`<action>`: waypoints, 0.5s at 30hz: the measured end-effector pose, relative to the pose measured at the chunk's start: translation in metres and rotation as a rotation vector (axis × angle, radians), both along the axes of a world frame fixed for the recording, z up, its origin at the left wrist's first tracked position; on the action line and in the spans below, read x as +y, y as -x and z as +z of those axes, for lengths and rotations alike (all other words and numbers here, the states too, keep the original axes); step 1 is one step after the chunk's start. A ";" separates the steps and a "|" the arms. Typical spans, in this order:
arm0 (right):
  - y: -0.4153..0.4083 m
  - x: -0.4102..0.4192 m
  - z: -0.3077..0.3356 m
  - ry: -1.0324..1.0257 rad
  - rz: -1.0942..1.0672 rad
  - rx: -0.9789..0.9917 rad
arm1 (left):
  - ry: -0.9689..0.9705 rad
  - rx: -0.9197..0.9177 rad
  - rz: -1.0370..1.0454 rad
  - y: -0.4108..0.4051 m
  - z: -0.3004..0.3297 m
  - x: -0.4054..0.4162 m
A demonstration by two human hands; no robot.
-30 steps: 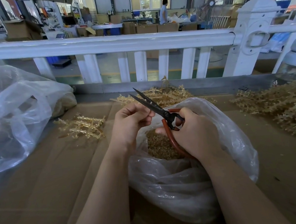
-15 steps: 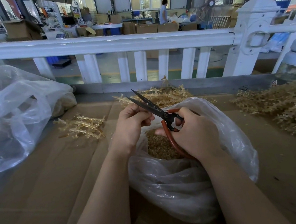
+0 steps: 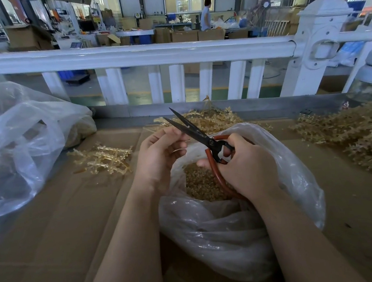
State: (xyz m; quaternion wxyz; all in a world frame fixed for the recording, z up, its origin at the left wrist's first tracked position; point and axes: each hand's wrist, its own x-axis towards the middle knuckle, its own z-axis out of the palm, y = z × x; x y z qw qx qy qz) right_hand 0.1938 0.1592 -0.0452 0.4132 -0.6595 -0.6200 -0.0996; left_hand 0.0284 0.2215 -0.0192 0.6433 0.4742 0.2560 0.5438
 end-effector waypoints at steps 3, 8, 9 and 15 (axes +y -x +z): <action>-0.001 0.000 -0.001 -0.025 0.005 0.015 | -0.006 -0.003 -0.008 0.000 -0.001 0.000; -0.002 -0.001 0.000 -0.023 0.032 0.014 | -0.016 0.021 -0.003 0.001 -0.001 0.000; -0.002 -0.001 0.001 -0.014 0.038 0.011 | -0.023 0.027 0.009 0.001 -0.002 0.000; -0.002 0.001 0.001 0.022 0.036 -0.020 | -0.088 0.064 0.054 -0.002 -0.002 -0.001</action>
